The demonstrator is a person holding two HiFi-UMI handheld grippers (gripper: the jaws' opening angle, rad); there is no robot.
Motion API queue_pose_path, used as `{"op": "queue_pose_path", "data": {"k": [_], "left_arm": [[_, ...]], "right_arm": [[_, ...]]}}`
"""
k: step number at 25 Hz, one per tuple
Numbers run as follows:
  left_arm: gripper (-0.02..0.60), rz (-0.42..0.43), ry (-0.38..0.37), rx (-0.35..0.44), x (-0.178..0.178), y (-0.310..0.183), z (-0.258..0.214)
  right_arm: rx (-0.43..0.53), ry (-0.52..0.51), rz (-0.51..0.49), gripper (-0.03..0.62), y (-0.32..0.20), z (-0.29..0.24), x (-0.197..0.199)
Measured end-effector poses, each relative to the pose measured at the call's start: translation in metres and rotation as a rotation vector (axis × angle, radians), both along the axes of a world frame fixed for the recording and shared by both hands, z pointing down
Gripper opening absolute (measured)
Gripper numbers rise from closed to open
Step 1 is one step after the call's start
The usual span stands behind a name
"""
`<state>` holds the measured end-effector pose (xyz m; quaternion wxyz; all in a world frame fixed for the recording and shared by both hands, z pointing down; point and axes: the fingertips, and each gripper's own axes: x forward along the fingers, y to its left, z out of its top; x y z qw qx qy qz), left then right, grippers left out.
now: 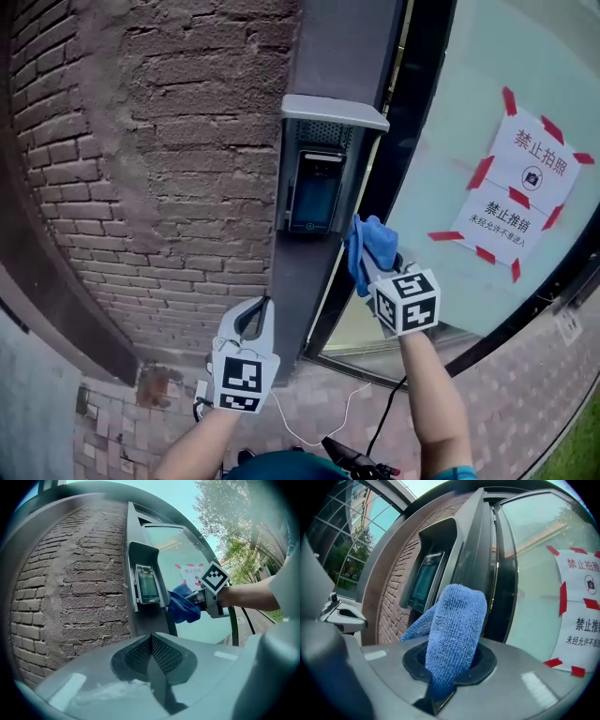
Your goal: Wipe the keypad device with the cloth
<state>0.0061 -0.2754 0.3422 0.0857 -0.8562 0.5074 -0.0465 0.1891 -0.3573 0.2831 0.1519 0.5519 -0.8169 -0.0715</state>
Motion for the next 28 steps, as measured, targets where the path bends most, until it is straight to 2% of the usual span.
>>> {"op": "queue_pose_path", "data": {"k": [3, 6, 10, 12, 14, 18, 23, 28], "left_arm": [[-0.008, -0.004, -0.003, 0.005, -0.007, 0.003, 0.0], [-0.008, -0.013, -0.001, 0.02, -0.018, 0.002, -0.008], [-0.008, -0.035, -0.002, 0.057, -0.037, 0.003, -0.023], [-0.008, -0.05, -0.007, 0.075, -0.047, 0.005, -0.029], [-0.008, -0.064, -0.011, 0.09, -0.057, 0.008, -0.036], [-0.008, -0.086, -0.008, 0.109, -0.076, 0.014, -0.043], [-0.008, -0.106, 0.002, 0.115, -0.096, 0.023, -0.044], [-0.008, -0.126, 0.015, 0.108, -0.113, 0.026, -0.039]], "right_arm": [[0.115, 0.006, 0.06, 0.044, 0.012, -0.044, 0.016], [0.315, 0.033, 0.091, 0.044, 0.034, -0.133, 0.018], [0.566, 0.12, 0.081, 0.044, 0.073, -0.251, -0.012], [0.626, 0.192, 0.082, 0.044, 0.082, -0.29, -0.033], [0.615, 0.294, 0.104, 0.044, 0.076, -0.309, -0.052], [0.482, 0.43, 0.115, 0.044, 0.046, -0.306, -0.083], [0.355, 0.477, 0.091, 0.044, 0.026, -0.292, -0.108], [0.323, 0.486, 0.052, 0.044, 0.022, -0.286, -0.136]]}}
